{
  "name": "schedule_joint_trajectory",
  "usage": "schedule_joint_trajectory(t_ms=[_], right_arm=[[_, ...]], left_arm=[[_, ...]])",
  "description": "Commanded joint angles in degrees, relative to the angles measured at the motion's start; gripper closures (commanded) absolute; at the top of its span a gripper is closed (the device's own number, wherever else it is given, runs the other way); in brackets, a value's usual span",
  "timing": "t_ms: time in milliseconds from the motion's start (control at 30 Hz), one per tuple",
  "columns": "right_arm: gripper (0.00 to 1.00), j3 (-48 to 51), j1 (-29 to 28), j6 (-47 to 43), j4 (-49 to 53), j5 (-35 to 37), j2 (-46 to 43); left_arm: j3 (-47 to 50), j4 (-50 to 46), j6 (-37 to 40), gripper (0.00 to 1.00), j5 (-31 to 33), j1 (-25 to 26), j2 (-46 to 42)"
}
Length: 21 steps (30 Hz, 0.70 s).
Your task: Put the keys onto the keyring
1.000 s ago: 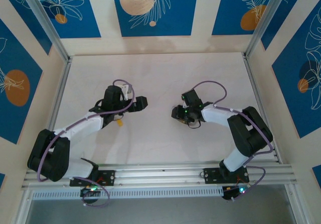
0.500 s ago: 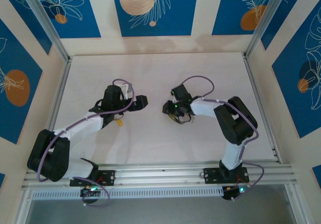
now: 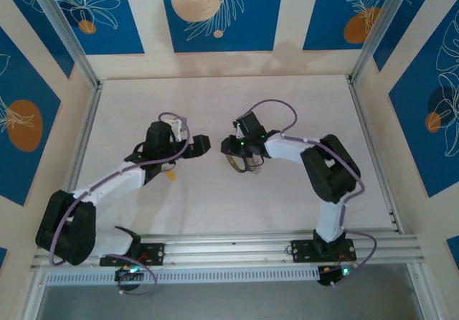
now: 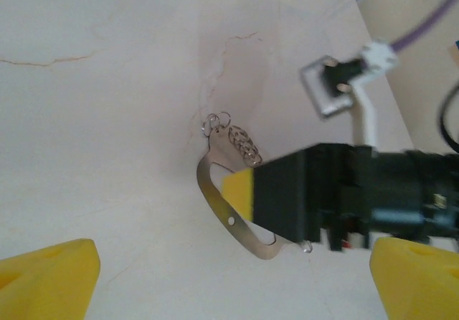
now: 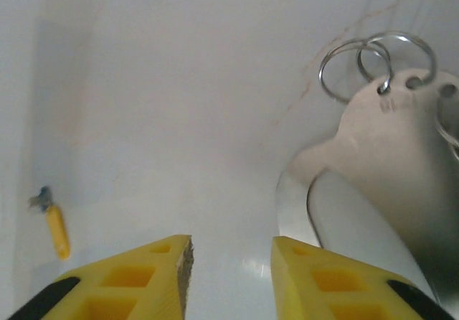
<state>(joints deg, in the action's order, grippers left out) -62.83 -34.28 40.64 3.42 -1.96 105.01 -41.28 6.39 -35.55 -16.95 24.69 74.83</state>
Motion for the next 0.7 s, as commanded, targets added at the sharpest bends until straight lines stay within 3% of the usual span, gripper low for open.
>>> schedule_joint_trajectory(t_ms=[0, 267, 467, 667], right_arm=[[0.58, 4.02, -0.27, -0.62, 1.63, 1.15, -8.47], [0.34, 14.98, -0.13, -2.92, 10.24, 5.85, -21.24], [0.28, 23.23, 0.88, -2.33, 10.35, 5.67, -26.97], [0.26, 25.57, 1.93, -1.53, 6.36, 3.98, -25.28]], left_arm=[[0.32, -0.33, -2.53, 0.04, -0.95, 0.44, -0.83], [1.03, 2.91, -3.66, 0.05, -0.53, 2.15, -1.96], [0.41, 3.18, -2.99, 0.05, 0.34, 3.39, -1.38], [-1.06, 3.96, -3.13, 0.05, 0.25, 4.57, 0.56]])
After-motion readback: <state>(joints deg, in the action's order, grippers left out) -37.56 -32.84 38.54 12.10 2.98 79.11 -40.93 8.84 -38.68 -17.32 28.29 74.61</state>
